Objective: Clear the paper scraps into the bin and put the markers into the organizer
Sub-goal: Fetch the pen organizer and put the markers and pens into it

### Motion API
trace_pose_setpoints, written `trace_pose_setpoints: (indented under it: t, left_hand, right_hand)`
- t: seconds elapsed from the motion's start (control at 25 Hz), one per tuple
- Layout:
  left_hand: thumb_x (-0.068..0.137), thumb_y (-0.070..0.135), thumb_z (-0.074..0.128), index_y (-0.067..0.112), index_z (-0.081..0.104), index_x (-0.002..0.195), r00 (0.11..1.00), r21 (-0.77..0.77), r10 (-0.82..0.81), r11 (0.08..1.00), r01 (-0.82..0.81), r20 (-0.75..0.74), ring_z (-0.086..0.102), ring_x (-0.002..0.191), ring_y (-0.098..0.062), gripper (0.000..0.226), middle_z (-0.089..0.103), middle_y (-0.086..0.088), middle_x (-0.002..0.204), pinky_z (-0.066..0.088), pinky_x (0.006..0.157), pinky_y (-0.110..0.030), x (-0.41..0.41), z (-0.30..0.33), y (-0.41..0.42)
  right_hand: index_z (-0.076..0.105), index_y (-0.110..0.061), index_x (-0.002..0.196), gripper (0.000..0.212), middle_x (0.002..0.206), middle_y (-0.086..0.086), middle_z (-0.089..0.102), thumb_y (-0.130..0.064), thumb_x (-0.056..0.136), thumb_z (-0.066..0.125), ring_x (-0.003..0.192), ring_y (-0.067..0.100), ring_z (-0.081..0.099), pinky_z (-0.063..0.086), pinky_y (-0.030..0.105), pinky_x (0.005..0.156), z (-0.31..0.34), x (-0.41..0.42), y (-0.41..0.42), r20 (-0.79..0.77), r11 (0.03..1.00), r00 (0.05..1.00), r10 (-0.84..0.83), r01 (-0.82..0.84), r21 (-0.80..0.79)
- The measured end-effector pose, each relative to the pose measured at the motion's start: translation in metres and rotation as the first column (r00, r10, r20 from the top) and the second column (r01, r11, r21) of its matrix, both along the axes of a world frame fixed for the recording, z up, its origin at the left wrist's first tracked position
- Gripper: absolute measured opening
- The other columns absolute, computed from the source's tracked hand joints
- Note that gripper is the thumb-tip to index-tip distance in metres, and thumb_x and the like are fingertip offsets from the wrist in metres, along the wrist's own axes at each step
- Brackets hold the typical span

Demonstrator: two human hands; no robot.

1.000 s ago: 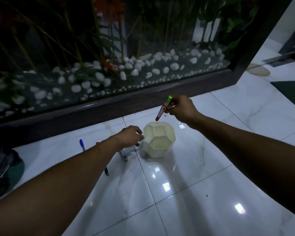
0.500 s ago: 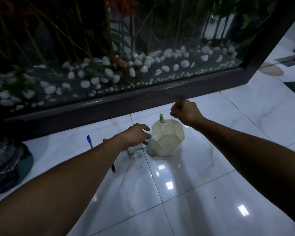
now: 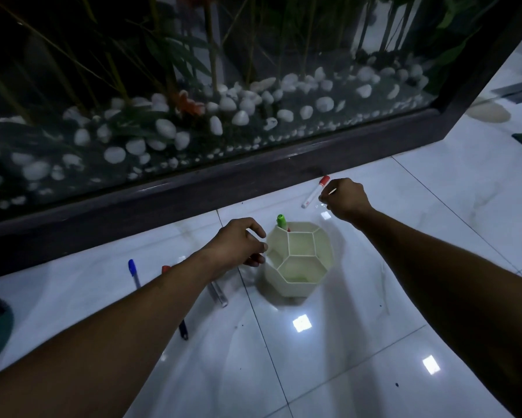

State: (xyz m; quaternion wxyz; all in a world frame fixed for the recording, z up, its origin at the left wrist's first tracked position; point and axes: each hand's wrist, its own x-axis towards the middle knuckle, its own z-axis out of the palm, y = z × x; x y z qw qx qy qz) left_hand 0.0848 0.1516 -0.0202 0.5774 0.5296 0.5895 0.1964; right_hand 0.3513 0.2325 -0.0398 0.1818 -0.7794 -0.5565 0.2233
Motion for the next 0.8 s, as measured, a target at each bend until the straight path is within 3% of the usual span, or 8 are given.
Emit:
trace_pose_setpoints:
  t: [0.12,0.24,0.32,0.4,0.48,0.6,0.68,0.8]
  left_hand:
    - [0.086,0.000,0.068,0.002,0.063,0.102,0.999,-0.021,0.015,1.000,-0.014,0.040,0.074,0.077,-0.032,0.016,0.071,-0.016,0.077,0.062,0.080,-0.047,0.002,-0.015,0.003]
    - [0.087,0.004,0.070,0.004,0.065,0.100,0.997,-0.027,0.041,0.999,-0.039,0.072,0.074,0.077,-0.032,0.014,0.070,-0.013,0.075,0.062,0.078,-0.046,0.005,-0.022,0.002]
    - [0.087,0.005,0.070,0.006,0.065,0.099,0.996,-0.016,0.049,0.999,-0.048,0.079,0.073,0.076,-0.031,0.013,0.070,-0.011,0.074,0.062,0.077,-0.045,0.006,-0.022,0.001]
    - [0.087,0.007,0.070,0.007,0.065,0.098,0.997,0.005,0.047,0.999,-0.048,0.065,0.073,0.075,-0.029,0.013,0.070,-0.011,0.074,0.062,0.074,-0.042,0.008,-0.023,0.001]
    - [0.086,0.009,0.071,0.007,0.065,0.098,0.998,0.024,0.046,0.999,-0.047,0.047,0.073,0.072,-0.027,0.014,0.070,-0.011,0.075,0.062,0.071,-0.038,0.010,-0.023,0.000]
    - [0.087,0.009,0.071,0.006,0.064,0.098,0.998,0.033,0.048,0.998,-0.050,0.036,0.072,0.069,-0.024,0.014,0.070,-0.012,0.075,0.062,0.071,-0.038,0.012,-0.024,0.000]
    - [0.087,0.009,0.072,0.005,0.065,0.098,0.998,0.029,0.053,0.998,-0.054,0.037,0.072,0.069,-0.025,0.014,0.070,-0.014,0.076,0.062,0.072,-0.040,0.011,-0.025,0.000]
    - [0.086,0.009,0.073,0.005,0.065,0.097,0.997,0.016,0.065,0.998,-0.066,0.033,0.072,0.070,-0.027,0.014,0.071,-0.016,0.076,0.063,0.074,-0.043,0.011,-0.024,-0.001]
  right_hand:
    - [0.060,-0.018,0.131,0.035,0.130,0.011,0.064,-0.026,0.096,0.060,0.106,0.028,0.065,0.051,0.032,0.090,-0.026,-0.005,0.016,0.043,0.994,0.995,0.089,-0.086,-0.063]
    - [0.046,-0.020,0.147,0.047,0.147,0.015,0.050,-0.030,0.101,0.052,0.123,0.033,0.057,0.045,0.039,0.103,-0.038,-0.005,0.030,0.087,0.937,0.947,0.309,-0.288,-0.196]
    - [0.058,-0.013,0.136,0.039,0.137,0.015,0.059,-0.031,0.101,0.052,0.115,0.030,0.061,0.049,0.038,0.099,-0.039,-0.005,0.037,0.128,0.920,0.926,0.356,-0.323,-0.224]
    - [0.069,-0.009,0.115,0.034,0.109,0.010,0.070,-0.036,0.099,0.056,0.091,0.023,0.066,0.054,0.035,0.084,-0.043,-0.006,0.040,0.187,0.941,0.933,0.307,-0.268,-0.207]
    - [0.071,-0.009,0.104,0.031,0.090,0.005,0.068,-0.036,0.094,0.062,0.075,0.019,0.065,0.051,0.029,0.069,-0.049,-0.008,0.036,0.246,0.964,0.940,0.235,-0.194,-0.181]
    - [0.066,-0.006,0.110,0.025,0.094,0.007,0.066,-0.021,0.090,0.069,0.078,0.021,0.062,0.050,0.029,0.068,-0.049,-0.006,0.028,0.291,0.970,0.936,0.200,-0.147,-0.195]
    - [0.058,-0.009,0.116,0.033,0.103,0.008,0.062,-0.009,0.086,0.072,0.086,0.023,0.059,0.052,0.031,0.072,-0.039,-0.006,0.025,0.215,0.969,0.960,0.178,-0.133,-0.208]
    - [0.055,-0.015,0.128,0.051,0.115,0.010,0.062,-0.004,0.083,0.076,0.094,0.026,0.066,0.059,0.036,0.082,-0.024,0.001,0.018,-0.070,0.982,0.998,-0.001,-0.012,-0.187]
